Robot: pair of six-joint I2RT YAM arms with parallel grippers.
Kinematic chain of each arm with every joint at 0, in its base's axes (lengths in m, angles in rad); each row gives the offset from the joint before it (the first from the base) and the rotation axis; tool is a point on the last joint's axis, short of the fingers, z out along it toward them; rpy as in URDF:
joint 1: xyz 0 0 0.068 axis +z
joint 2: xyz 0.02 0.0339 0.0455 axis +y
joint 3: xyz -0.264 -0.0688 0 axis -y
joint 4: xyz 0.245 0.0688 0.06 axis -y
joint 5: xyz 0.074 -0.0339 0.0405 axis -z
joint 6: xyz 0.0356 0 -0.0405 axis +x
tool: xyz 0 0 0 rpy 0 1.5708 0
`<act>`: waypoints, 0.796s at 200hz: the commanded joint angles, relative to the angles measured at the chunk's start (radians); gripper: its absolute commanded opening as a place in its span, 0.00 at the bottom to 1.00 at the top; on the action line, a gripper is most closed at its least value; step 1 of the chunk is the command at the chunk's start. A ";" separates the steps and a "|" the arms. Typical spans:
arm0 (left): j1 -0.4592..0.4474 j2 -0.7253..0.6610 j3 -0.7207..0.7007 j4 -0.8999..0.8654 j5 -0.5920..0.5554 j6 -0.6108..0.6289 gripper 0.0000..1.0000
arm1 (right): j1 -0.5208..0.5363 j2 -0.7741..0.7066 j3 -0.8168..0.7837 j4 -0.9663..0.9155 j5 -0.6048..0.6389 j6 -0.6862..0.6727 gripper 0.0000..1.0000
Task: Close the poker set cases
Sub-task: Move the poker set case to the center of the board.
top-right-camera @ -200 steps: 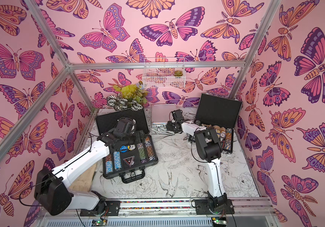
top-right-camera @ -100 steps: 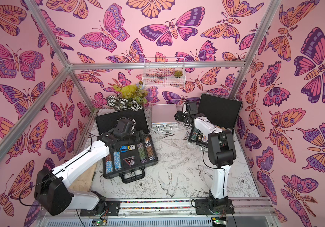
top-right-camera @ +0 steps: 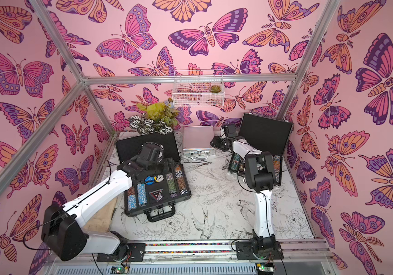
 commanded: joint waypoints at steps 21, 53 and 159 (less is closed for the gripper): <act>0.010 -0.014 0.016 -0.037 -0.011 0.021 0.75 | 0.005 0.089 0.121 -0.038 -0.027 0.002 0.56; 0.009 0.000 0.025 -0.044 -0.007 0.020 0.75 | 0.003 0.171 0.228 -0.057 -0.060 0.002 0.58; 0.008 0.088 0.086 -0.056 0.004 0.023 0.75 | 0.023 0.283 0.353 -0.043 -0.182 -0.002 0.57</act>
